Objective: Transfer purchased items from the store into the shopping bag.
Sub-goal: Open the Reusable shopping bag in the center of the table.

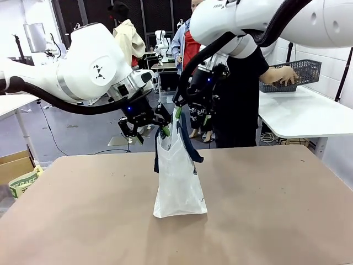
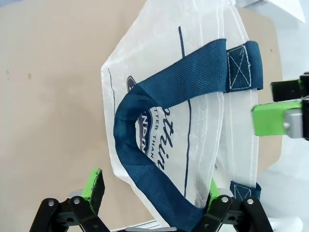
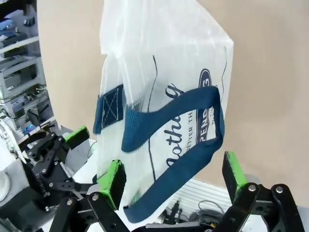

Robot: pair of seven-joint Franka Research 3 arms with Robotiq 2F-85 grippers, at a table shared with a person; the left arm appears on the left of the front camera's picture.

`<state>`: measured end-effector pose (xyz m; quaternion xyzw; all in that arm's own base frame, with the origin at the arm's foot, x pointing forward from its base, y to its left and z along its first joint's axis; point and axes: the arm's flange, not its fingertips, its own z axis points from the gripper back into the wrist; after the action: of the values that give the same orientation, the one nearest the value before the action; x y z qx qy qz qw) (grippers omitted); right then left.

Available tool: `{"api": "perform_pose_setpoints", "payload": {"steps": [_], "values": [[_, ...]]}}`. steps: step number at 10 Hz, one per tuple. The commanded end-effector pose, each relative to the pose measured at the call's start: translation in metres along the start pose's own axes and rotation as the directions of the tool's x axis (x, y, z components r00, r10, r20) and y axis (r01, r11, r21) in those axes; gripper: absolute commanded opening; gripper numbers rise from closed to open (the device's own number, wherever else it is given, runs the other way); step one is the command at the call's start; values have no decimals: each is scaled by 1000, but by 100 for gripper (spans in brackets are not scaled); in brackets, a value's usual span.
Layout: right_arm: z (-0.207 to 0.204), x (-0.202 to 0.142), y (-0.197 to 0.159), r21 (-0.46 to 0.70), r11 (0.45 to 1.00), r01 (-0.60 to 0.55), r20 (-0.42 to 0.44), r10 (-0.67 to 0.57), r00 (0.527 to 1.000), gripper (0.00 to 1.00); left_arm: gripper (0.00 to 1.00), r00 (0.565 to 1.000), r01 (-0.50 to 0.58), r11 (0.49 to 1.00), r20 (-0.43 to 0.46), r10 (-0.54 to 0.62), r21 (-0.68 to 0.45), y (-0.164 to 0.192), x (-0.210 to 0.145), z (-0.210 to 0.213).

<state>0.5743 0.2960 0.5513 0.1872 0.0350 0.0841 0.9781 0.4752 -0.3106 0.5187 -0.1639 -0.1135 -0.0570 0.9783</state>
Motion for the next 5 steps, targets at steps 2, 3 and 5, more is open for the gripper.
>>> {"api": "perform_pose_setpoints", "payload": {"steps": [2, 3, 5], "values": [[3, -2, 5, -39, 999, -7, 41, 9, 999, 100, 100, 1000, 5, 1000, -2, -5, 7, -2, 0, 5], [-4, 4, 4, -40, 999, -7, 17, 7, 1000, 100, 100, 1000, 6, 1000, 0, -6, 8, -2, 0, 5], [-9, 14, 7, -26, 999, -29, 24, 30, 999, 100, 100, 1000, 8, 1000, -1, -8, 8, -2, -1, 6]]}}
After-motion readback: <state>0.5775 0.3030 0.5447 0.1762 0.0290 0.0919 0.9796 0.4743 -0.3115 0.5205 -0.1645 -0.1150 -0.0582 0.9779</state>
